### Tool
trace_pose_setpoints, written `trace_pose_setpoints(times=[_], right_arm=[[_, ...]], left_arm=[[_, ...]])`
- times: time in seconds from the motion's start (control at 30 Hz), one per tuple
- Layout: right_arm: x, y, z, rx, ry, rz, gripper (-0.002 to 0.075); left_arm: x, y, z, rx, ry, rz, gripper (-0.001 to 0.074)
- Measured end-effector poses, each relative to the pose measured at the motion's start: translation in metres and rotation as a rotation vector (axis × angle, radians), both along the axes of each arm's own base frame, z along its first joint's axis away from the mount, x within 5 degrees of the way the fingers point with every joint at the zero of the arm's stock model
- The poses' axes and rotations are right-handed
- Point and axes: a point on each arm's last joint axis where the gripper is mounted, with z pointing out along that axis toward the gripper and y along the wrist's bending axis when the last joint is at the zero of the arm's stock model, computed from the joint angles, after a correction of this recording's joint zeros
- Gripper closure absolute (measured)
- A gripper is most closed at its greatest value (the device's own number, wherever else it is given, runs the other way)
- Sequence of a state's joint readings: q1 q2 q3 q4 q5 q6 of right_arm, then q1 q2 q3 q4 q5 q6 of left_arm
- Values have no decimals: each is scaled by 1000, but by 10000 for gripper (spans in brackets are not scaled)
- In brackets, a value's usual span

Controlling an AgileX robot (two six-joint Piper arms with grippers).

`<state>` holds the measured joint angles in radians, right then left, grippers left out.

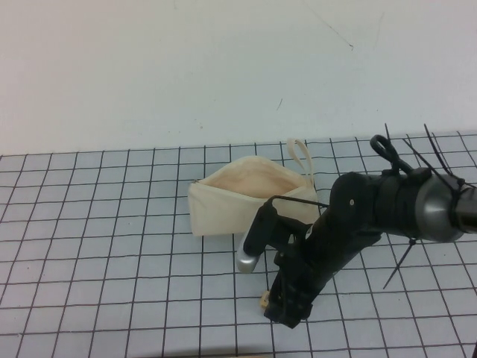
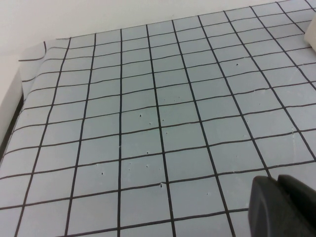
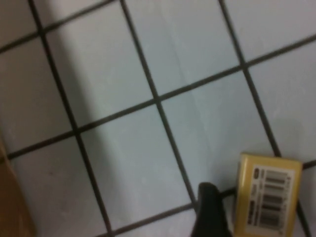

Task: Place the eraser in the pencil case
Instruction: Pick up the eraser from the table, then place the eraser on the pencil case

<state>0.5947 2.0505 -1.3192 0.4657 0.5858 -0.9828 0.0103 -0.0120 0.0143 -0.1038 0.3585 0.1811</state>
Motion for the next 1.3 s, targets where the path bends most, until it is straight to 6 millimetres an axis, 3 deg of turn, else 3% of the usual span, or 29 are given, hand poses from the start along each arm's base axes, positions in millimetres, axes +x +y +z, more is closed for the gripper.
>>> trace_pose_setpoints(times=[0.13, 0.33, 0.63, 0.73, 0.83, 1.0, 1.1, 1.2, 1.3], right_arm=[[2, 3, -2, 0, -7, 11, 305], [5, 2, -2, -16, -37, 27, 526], [3, 7, 7, -40, 47, 86, 525], [6, 14, 30, -49, 124, 123, 525], [16, 23, 70, -37, 116, 148, 525], [41, 32, 150, 9, -142, 162, 525], [53, 32, 182, 44, -315, 112, 525], [65, 30, 191, 105, -379, -11, 525], [78, 29, 180, 106, -394, -85, 516]], left_arm=[[0, 0, 0, 0, 0, 0, 737], [0, 0, 0, 0, 0, 0, 737], [0, 0, 0, 0, 0, 0, 736], [0, 0, 0, 0, 0, 0, 736], [0, 0, 0, 0, 0, 0, 736], [0, 0, 0, 0, 0, 0, 737], [0, 0, 0, 0, 0, 0, 736], [0, 0, 0, 0, 0, 0, 737], [0, 0, 0, 0, 0, 0, 736]])
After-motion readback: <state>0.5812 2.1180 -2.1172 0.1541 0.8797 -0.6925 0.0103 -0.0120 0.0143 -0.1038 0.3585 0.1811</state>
